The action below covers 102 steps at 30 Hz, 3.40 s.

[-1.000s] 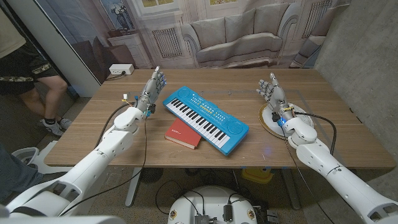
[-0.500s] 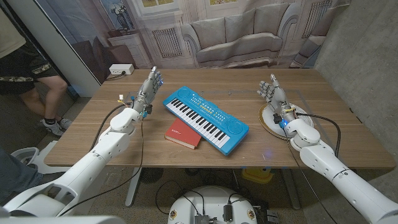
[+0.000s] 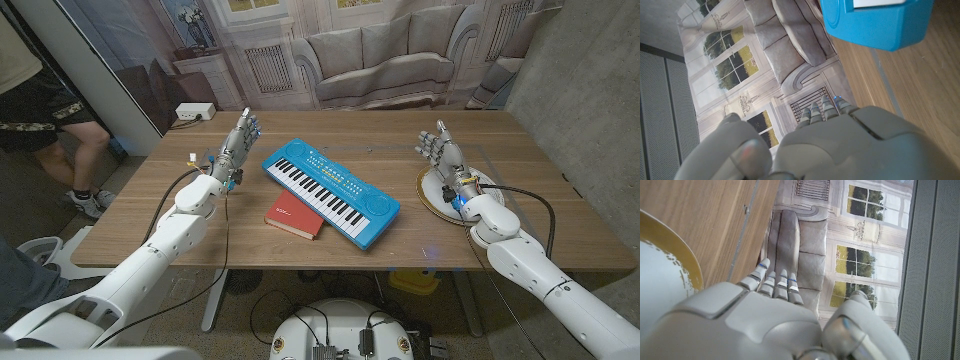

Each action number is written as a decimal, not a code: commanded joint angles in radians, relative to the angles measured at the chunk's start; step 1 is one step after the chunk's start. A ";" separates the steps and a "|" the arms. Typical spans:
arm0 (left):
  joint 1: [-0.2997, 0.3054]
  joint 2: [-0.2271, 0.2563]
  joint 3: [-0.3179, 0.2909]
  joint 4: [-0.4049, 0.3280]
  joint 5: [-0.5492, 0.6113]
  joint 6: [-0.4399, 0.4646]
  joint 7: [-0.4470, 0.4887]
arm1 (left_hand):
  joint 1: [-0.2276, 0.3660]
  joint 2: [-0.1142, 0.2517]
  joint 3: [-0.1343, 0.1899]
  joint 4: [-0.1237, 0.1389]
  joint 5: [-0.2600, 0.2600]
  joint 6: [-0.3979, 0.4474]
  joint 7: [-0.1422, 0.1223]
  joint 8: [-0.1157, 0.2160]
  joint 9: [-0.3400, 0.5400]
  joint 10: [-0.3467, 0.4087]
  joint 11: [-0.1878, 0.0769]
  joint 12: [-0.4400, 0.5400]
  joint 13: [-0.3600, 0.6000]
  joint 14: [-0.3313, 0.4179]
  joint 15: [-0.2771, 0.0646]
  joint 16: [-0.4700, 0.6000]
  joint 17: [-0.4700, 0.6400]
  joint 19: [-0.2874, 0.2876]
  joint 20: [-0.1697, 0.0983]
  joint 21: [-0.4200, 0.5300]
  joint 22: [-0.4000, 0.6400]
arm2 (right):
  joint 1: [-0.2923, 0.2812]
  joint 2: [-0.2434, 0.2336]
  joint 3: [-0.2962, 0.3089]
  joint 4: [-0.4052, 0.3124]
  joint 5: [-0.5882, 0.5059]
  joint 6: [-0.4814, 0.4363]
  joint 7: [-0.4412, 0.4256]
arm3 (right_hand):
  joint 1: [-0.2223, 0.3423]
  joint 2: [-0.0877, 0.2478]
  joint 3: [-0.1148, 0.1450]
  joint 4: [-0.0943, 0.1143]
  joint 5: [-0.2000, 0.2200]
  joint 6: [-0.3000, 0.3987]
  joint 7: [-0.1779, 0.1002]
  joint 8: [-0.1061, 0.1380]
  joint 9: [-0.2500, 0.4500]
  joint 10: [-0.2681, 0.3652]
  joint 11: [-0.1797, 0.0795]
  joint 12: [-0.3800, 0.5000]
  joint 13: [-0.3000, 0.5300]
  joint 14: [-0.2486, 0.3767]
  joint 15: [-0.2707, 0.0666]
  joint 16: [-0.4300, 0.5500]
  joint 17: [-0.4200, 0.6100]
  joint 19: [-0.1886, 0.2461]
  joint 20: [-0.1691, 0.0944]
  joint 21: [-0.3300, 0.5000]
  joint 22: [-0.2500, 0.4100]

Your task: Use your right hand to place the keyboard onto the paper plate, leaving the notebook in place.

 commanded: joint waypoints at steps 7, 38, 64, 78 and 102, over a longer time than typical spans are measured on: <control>-0.013 -0.003 0.006 0.022 0.010 -0.023 -0.016 | 0.010 0.006 0.002 -0.003 0.003 0.007 0.001 0.008 0.005 0.009 -0.001 0.003 0.003 0.007 -0.002 0.010 0.004 0.004 -0.036 0.009 0.002 | -0.093 -0.018 0.033 -0.087 -0.009 0.018 -0.048 | 0.014 -0.001 -0.001 -0.008 -0.001 0.012 0.016 0.004 0.004 0.013 0.018 0.006 0.004 0.026 0.011 0.004 0.005 0.026 -0.020 -0.003 0.005; 0.014 0.000 -0.001 -0.016 0.012 -0.029 0.009 | 0.019 0.012 -0.001 -0.007 0.001 0.008 -0.001 0.006 0.005 0.008 -0.003 0.001 0.003 0.008 -0.002 0.008 0.004 0.001 -0.029 0.008 0.002 | -0.190 -0.096 0.092 -0.195 0.041 -0.027 -0.010 | 0.020 0.000 -0.006 -0.015 -0.004 0.026 0.028 0.006 0.005 0.032 0.037 0.007 0.004 0.056 0.023 0.005 0.005 0.067 0.007 -0.010 0.004; 0.038 0.003 -0.010 -0.049 0.016 -0.036 0.033 | 0.025 0.016 -0.006 -0.010 -0.002 -0.009 0.006 -0.002 0.005 -0.002 -0.001 -0.004 0.003 0.006 -0.003 0.006 0.004 0.007 -0.033 0.011 0.002 | -0.310 -0.159 0.177 -0.295 0.107 -0.080 0.005 | 0.023 0.001 -0.011 -0.020 -0.006 0.033 0.053 0.003 0.005 0.047 0.051 0.006 0.004 0.099 0.037 0.008 0.005 0.120 0.025 -0.014 0.004; 0.020 -0.003 0.000 -0.034 0.020 -0.027 0.025 | 0.029 0.018 -0.007 -0.011 -0.003 -0.009 0.010 -0.001 0.005 -0.003 0.002 -0.004 0.003 0.004 -0.001 0.005 0.004 0.007 -0.034 0.010 0.002 | -0.358 -0.172 0.228 -0.325 0.144 -0.108 0.027 | 0.021 0.003 -0.015 -0.019 -0.007 0.049 0.056 0.009 0.006 0.054 0.055 0.006 0.004 0.109 0.040 0.007 0.005 0.127 0.031 -0.021 0.005; 0.003 -0.015 0.007 -0.006 0.018 -0.041 0.006 | 0.034 0.022 -0.011 -0.013 -0.006 -0.023 0.013 -0.004 0.006 -0.010 -0.001 -0.006 0.004 0.001 0.002 0.005 0.005 0.005 -0.029 0.009 0.002 | -0.438 -0.187 0.296 -0.396 0.183 -0.184 0.036 | 0.019 0.005 -0.019 -0.019 -0.008 0.060 0.062 0.010 0.008 0.072 0.059 0.009 0.005 0.133 0.045 0.008 0.006 0.161 0.036 -0.023 0.005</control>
